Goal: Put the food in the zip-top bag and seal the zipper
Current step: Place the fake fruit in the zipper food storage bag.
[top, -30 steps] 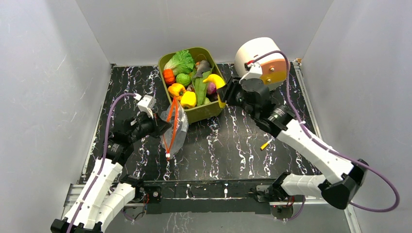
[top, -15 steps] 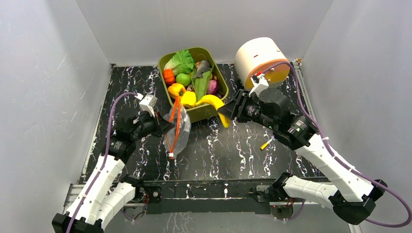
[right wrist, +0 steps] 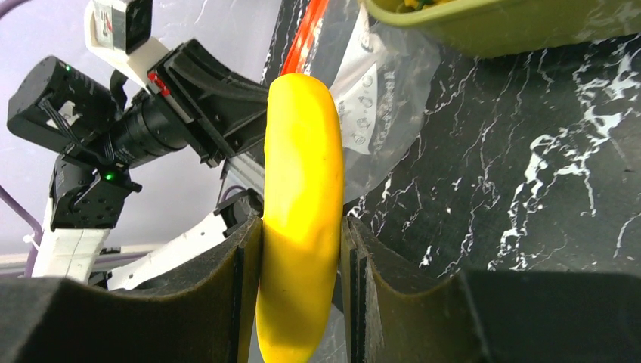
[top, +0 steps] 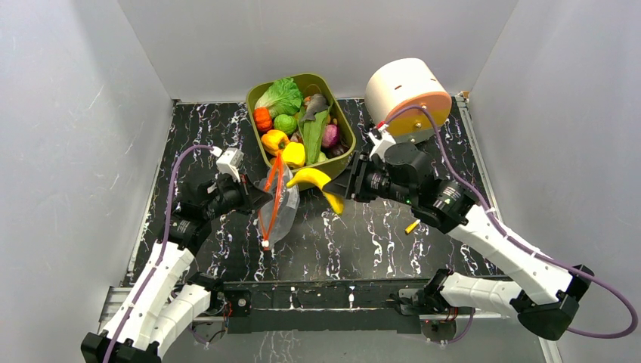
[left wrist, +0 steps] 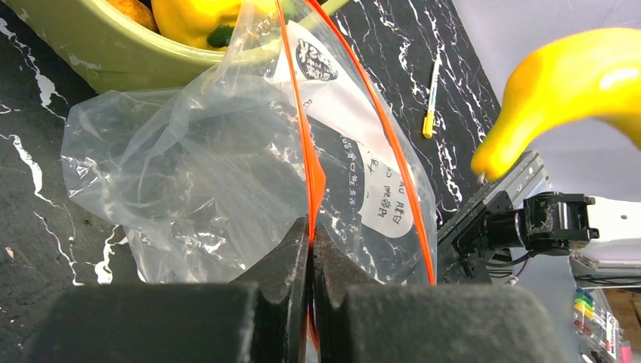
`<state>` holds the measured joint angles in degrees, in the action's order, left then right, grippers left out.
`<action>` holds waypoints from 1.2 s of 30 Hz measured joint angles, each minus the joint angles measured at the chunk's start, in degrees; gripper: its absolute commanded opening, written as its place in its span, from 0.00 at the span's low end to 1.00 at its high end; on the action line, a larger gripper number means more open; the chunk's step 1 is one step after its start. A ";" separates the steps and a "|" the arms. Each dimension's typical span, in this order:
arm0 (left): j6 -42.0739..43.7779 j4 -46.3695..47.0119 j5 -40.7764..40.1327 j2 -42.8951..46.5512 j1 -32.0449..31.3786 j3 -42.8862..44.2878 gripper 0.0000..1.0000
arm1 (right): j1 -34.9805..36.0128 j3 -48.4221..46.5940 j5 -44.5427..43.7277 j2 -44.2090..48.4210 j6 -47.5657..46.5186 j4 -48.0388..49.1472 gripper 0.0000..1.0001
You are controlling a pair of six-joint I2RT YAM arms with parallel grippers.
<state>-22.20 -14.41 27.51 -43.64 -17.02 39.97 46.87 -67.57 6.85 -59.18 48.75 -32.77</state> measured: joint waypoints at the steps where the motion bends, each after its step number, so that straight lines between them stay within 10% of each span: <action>1: -0.39 0.02 0.02 0.11 -0.02 -0.02 0.00 | 0.57 0.00 0.09 -0.28 0.33 0.09 0.14; 36: 0.55 -3.08 -0.04 0.57 -0.09 1.97 0.00 | 10.91 -14.16 -9.99 -12.24 -0.98 -10.25 0.15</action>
<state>-21.65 -17.50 27.46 -43.07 -17.10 41.93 57.78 -81.73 -3.14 -71.42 47.77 -43.03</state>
